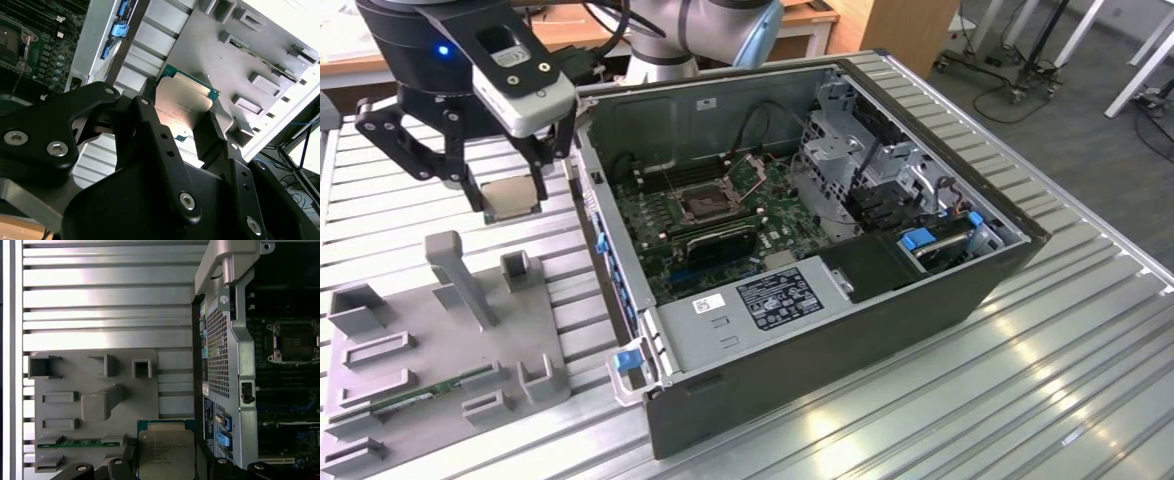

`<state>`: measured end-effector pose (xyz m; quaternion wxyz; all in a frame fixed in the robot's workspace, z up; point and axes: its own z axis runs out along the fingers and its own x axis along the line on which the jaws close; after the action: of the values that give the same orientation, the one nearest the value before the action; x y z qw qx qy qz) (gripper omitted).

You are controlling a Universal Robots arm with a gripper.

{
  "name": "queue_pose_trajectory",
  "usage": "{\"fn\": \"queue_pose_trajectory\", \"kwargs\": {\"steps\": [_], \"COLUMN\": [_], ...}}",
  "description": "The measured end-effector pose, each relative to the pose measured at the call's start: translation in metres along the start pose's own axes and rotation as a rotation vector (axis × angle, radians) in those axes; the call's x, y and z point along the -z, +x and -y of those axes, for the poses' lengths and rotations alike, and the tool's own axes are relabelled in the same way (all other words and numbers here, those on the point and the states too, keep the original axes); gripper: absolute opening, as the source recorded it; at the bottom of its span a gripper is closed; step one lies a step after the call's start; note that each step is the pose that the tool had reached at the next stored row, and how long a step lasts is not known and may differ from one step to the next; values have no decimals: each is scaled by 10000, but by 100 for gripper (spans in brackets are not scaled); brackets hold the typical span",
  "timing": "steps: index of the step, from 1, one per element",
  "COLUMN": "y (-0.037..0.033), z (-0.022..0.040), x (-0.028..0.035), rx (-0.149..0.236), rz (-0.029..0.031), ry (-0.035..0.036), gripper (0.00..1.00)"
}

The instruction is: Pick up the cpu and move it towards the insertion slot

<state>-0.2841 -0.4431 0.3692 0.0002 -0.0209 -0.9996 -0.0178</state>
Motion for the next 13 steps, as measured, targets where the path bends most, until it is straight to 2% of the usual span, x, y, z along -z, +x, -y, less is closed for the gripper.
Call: {"fn": "queue_pose_trajectory", "kwargs": {"steps": [13], "y": [-175], "z": [-7], "x": [0], "rx": [1], "rz": [0], "ry": [0], "gripper": [55]}}
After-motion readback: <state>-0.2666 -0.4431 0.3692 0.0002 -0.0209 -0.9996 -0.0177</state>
